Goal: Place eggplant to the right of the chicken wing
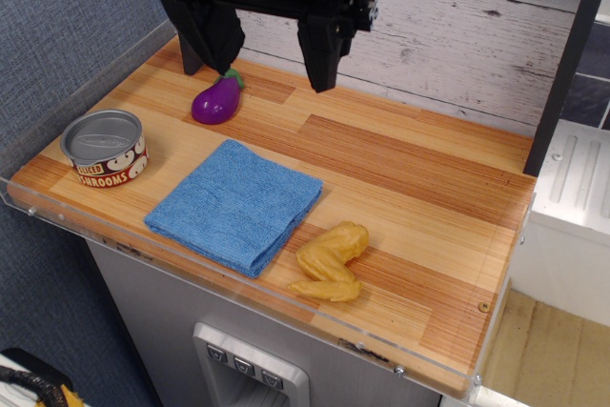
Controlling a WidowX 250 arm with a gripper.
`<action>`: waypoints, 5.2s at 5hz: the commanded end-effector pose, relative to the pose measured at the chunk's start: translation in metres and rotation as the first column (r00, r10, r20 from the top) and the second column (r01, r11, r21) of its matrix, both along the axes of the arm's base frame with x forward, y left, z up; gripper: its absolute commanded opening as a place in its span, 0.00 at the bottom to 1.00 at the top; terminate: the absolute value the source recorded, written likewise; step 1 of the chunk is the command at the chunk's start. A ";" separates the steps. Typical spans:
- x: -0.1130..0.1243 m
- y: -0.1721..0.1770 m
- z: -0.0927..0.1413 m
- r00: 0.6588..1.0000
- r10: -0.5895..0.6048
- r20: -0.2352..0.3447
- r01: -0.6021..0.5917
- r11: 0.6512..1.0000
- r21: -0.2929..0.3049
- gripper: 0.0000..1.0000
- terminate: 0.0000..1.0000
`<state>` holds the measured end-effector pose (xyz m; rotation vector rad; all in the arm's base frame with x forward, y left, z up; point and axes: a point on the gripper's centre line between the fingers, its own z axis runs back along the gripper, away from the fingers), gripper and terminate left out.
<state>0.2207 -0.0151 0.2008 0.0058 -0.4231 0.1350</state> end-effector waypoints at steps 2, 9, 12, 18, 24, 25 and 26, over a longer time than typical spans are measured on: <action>0.015 0.020 -0.007 0.998 0.056 -0.025 -0.056 0.998 0.007 1.00 0.00; 0.143 0.138 -0.101 0.991 0.108 -0.078 -0.101 0.990 0.094 1.00 0.00; 0.162 0.166 -0.141 0.957 0.051 -0.287 -0.014 0.991 0.132 1.00 0.00; 0.152 0.177 -0.179 0.924 0.072 -0.376 -0.018 0.989 0.147 0.00 0.00; 0.146 0.099 -0.112 0.841 0.473 -0.262 -0.447 0.881 0.156 0.00 0.00; 0.137 0.072 -0.113 0.725 0.641 -0.253 -0.625 0.766 0.150 0.00 0.00; 0.127 0.036 -0.117 0.654 0.696 -0.297 -0.706 0.702 0.094 0.00 0.00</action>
